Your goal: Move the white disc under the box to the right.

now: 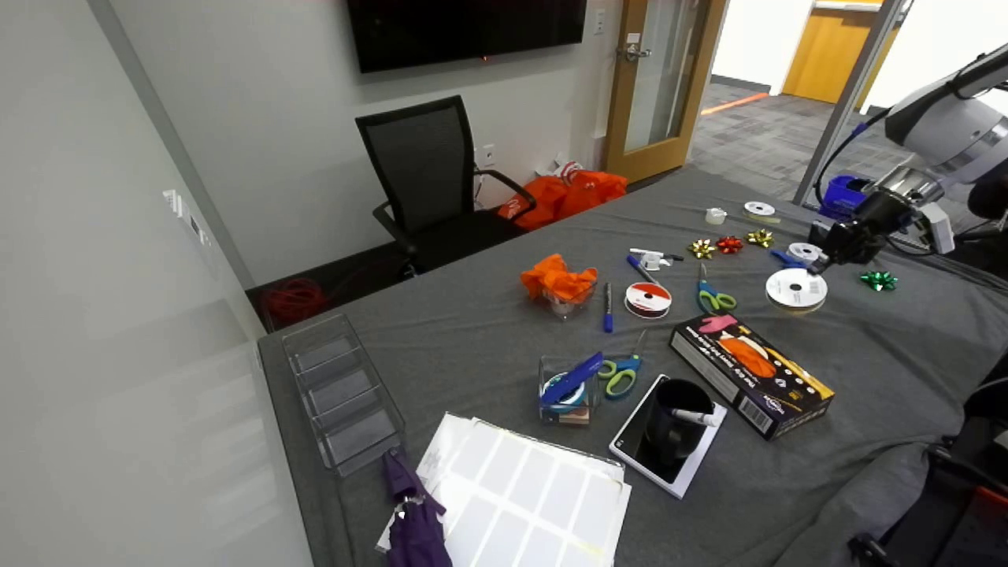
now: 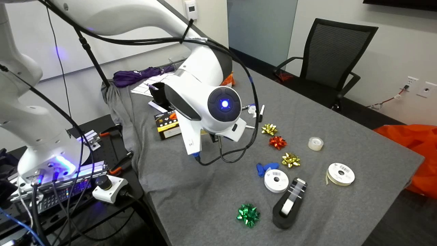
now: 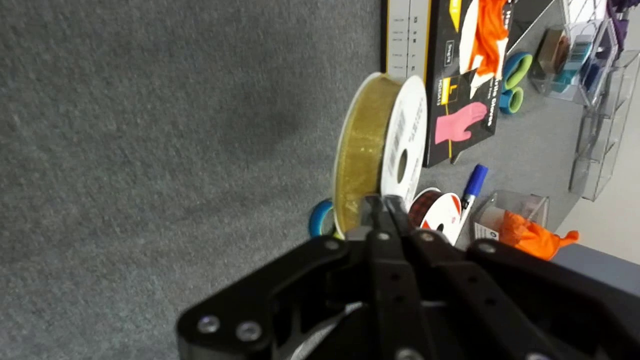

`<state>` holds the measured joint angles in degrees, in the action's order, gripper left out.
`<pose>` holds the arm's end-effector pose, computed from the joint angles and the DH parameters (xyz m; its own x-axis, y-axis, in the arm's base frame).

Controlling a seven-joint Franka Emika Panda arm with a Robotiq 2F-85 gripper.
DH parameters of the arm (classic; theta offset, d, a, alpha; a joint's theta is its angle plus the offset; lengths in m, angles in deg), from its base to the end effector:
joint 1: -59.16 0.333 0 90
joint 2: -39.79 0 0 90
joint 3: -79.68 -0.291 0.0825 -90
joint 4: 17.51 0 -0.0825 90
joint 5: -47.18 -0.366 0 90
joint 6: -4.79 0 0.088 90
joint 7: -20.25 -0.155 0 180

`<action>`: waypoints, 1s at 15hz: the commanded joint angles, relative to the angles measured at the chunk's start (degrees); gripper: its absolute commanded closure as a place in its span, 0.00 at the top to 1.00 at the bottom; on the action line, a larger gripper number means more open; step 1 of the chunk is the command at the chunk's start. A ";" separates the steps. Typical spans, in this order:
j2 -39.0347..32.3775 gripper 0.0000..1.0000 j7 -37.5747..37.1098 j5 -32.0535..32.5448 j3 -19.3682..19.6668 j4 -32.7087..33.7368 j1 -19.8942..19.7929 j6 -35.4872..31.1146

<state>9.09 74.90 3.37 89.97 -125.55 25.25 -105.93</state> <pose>0.4487 -0.3290 0.1605 0.9612 -0.2745 0.0283 -0.1939 -0.7448 -0.6385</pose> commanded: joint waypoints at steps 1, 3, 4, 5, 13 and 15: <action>-0.19 0.00 -0.31 0.45 1.36 2.17 0.07 -0.97; -0.57 0.00 -0.65 2.04 2.32 2.94 0.49 -3.03; -0.96 0.00 -0.59 3.05 2.73 3.20 0.65 -4.84; -1.44 0.00 -0.71 4.10 2.98 3.36 0.79 -6.97; -7.05 0.34 -3.19 11.98 1.68 3.07 0.14 -26.27; -7.51 0.49 -4.56 14.01 0.83 2.83 -0.43 -28.30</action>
<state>2.60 72.45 14.36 92.06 -123.13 25.64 -131.01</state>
